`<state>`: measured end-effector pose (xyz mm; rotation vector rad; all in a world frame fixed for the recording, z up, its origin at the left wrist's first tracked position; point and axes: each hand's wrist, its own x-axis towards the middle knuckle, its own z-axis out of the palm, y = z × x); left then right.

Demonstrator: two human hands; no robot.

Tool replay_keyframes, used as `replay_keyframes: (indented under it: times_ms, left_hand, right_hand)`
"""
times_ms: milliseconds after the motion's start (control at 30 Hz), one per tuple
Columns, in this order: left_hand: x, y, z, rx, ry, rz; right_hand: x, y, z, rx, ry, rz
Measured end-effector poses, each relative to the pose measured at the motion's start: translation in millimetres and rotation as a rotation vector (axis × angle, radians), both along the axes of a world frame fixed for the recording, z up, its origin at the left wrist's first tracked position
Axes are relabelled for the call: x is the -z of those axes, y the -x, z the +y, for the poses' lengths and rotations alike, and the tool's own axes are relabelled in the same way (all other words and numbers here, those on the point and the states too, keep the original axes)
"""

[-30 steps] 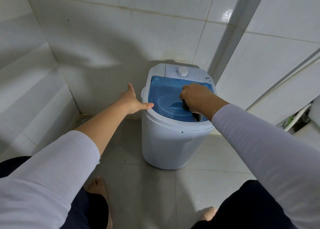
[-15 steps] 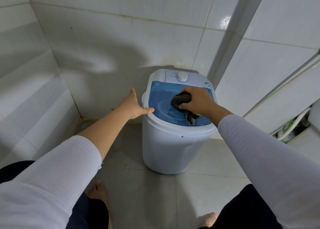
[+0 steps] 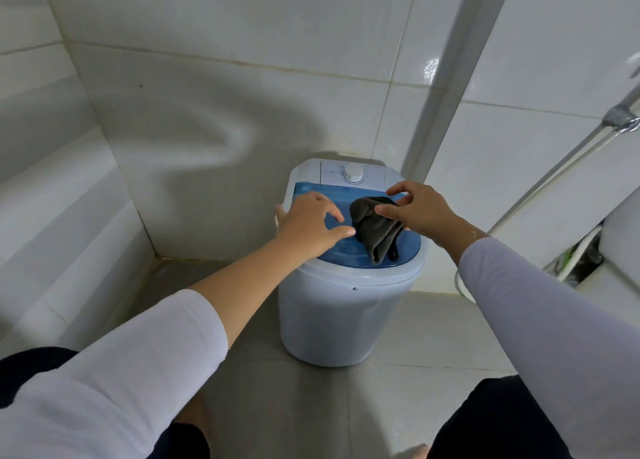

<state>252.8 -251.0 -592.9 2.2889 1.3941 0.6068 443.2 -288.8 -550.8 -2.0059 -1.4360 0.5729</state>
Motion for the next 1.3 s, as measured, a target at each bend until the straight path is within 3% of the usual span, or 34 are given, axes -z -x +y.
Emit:
replay_keyframes:
  times_ms: [300, 467, 700, 1000, 1200, 1300]
  left_hand:
    - [-0.2, -42.6, -25.3, 0.012, -0.025, 0.125]
    - [-10.0, -43.6, -20.0, -0.127, 0.148, -0.198]
    - [-44.3, -39.0, -12.6, -0.202, 0.376, -0.486]
    - [-89.1, -4.0, 13.2, -0.272, 0.333, -0.611]
    - [-104.4, 39.4, 41.2, -0.065, 0.332, -0.680]
    - [-107.4, 65.7, 60.0, -0.091, 0.296, -0.655]
  right_hand:
    - [9.5, -11.0, -21.4, 0.018, -0.100, -0.008]
    - [10.0, -16.9, -35.9, -0.118, -0.236, -0.239]
    - [10.7, 0.3, -37.6, -0.250, -0.248, -0.348]
    - [-36.3, 24.1, -8.9, -0.112, -0.346, -0.105]
    - [-72.9, 59.4, 36.3, -0.187, -0.380, 0.010]
    - [-86.4, 80.6, 58.9, -0.262, -0.361, 0.024]
